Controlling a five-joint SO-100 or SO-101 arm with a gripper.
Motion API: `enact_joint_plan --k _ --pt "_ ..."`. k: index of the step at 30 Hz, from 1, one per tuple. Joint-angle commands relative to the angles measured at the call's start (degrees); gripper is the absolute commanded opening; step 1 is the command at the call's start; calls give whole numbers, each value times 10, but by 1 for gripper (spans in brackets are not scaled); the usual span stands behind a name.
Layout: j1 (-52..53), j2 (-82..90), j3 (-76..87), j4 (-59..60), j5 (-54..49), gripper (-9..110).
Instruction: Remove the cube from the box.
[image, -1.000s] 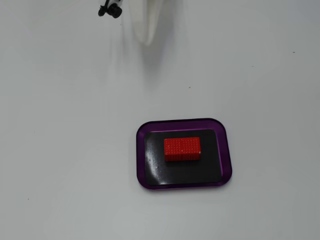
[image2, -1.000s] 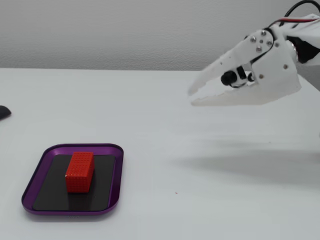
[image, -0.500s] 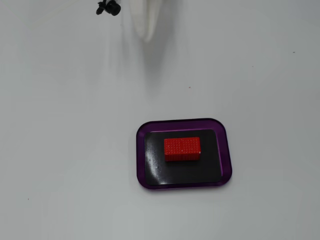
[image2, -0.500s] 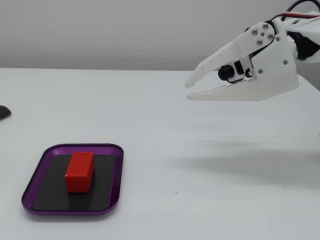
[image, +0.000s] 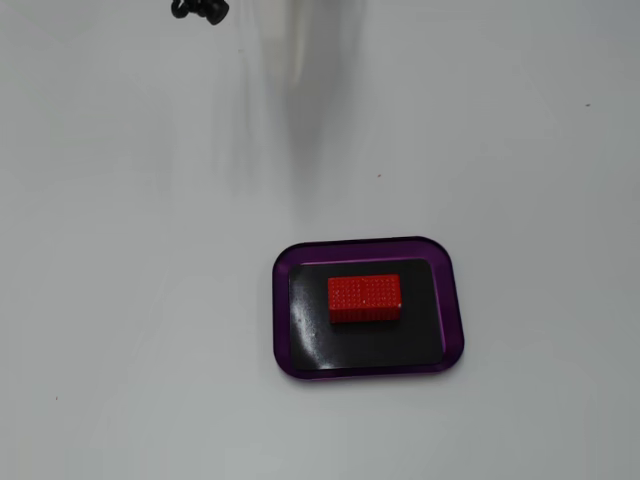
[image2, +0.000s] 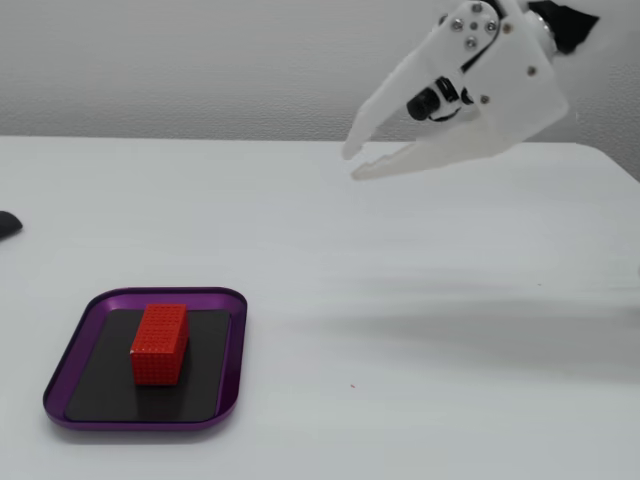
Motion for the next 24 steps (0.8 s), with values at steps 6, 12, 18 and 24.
enact_joint_plan --k 6,12,18,24 --pt "-5 -317 -326 95 -7 0" --pt "-40 -530 -533 220 -52 10" --pt "-67 -673 -695 265 -52 25" --pt "-96 -752 -764 280 -52 27"
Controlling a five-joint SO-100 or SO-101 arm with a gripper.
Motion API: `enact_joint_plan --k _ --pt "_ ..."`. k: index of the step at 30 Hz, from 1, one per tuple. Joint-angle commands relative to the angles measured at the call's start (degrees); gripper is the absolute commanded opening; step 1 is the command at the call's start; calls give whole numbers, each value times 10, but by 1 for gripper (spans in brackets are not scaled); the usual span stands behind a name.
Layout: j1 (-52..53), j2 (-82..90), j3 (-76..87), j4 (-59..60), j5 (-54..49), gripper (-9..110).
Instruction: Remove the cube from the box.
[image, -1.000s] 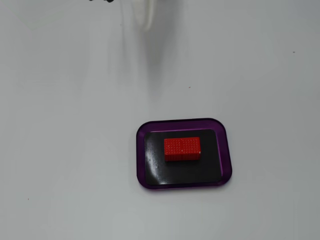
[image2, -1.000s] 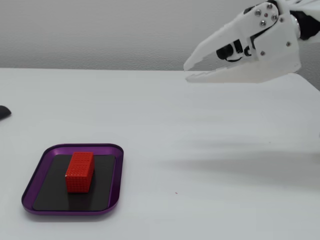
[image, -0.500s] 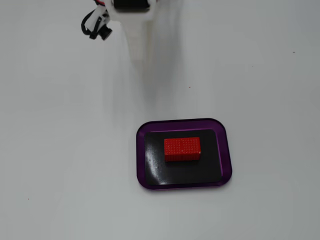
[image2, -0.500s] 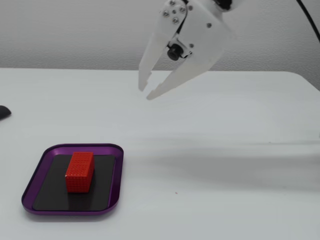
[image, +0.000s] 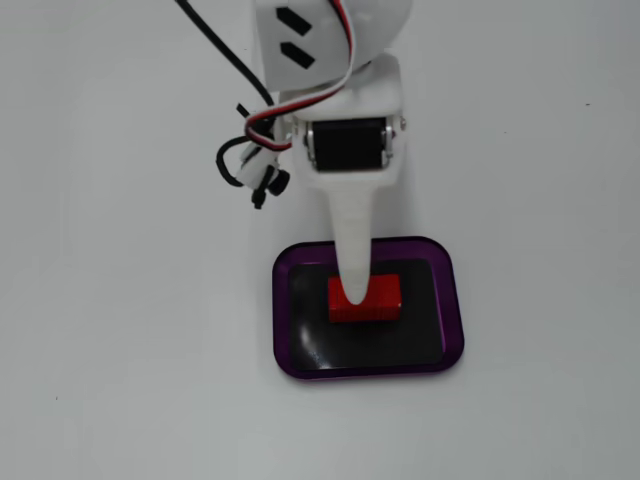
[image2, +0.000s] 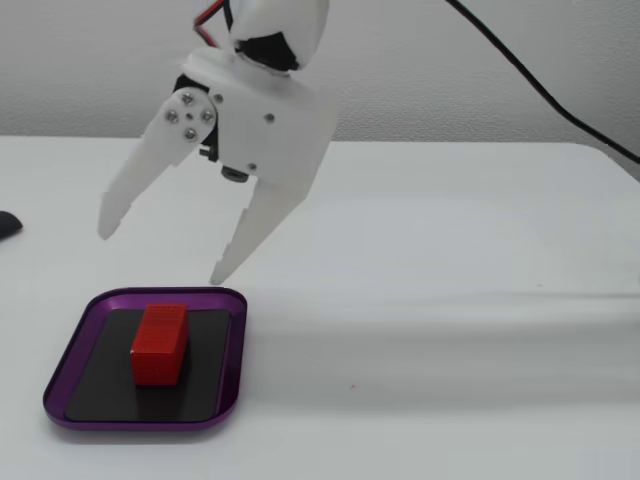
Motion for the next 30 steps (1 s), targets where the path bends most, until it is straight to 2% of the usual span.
enact_joint_plan --k 1,20,24,30 --pt "-8 -12 -36 1 -4 27" --pt "-4 -111 -37 -35 -4 27" --pt "-2 -122 -40 -35 -6 22" --pt "-1 -125 -40 -48 -4 7"
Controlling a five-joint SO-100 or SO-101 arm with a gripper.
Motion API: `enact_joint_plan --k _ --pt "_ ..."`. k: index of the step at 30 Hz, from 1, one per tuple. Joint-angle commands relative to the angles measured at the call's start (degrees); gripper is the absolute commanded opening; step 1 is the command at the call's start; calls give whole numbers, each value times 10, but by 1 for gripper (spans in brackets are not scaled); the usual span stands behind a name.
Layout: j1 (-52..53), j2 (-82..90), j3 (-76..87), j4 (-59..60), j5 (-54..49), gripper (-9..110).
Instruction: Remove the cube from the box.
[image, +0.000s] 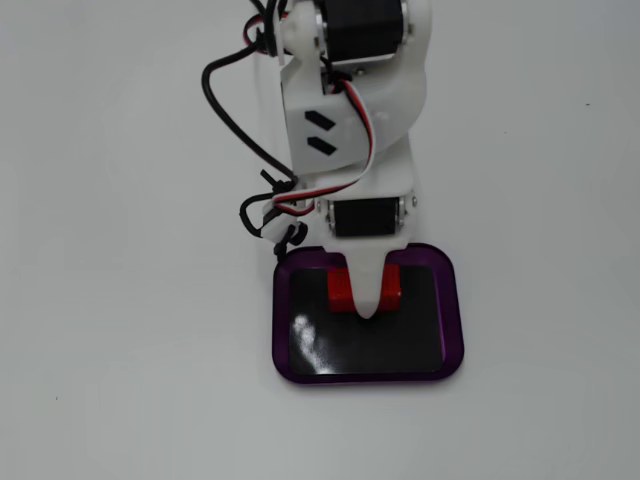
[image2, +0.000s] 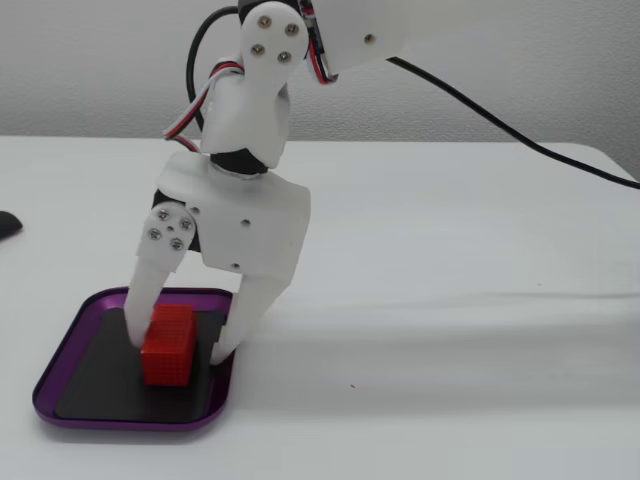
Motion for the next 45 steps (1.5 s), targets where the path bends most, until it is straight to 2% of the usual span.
enact_joint_plan --k 1,16,29,34,45 --pt "3 3 -15 -12 -2 5" --pt "3 43 -36 -4 -3 0" --pt "2 315 12 -4 -2 0" --pt "-4 446 148 -41 -2 0" --pt "-18 723 679 -270 -40 0"
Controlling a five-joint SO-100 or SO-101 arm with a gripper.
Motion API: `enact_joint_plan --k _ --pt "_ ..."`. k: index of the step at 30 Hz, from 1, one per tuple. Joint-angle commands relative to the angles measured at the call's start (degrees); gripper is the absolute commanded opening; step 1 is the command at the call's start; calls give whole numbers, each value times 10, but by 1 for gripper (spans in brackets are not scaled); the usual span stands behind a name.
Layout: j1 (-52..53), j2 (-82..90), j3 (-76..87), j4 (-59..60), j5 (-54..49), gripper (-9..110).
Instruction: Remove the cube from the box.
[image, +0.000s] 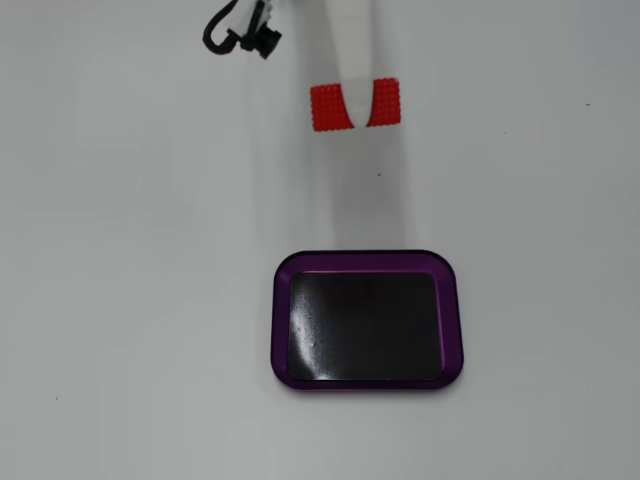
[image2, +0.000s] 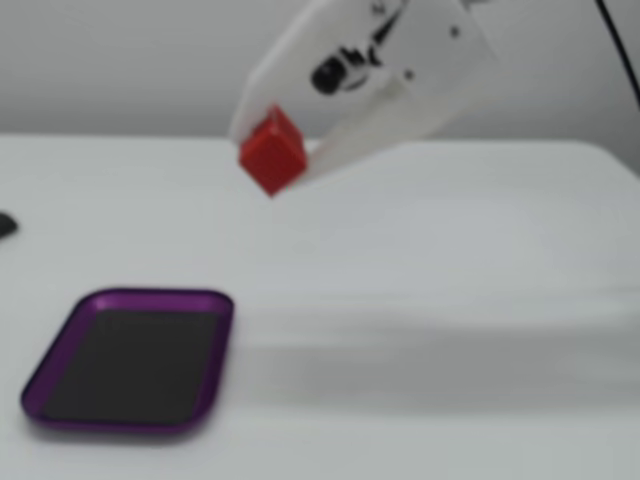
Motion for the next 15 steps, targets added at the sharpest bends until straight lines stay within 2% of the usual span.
enact_joint_plan --k 1,8,15 --pt "-16 74 132 -46 -6 0" --pt "-99 146 269 -81 -6 0" --pt "-105 149 322 -139 -7 0"
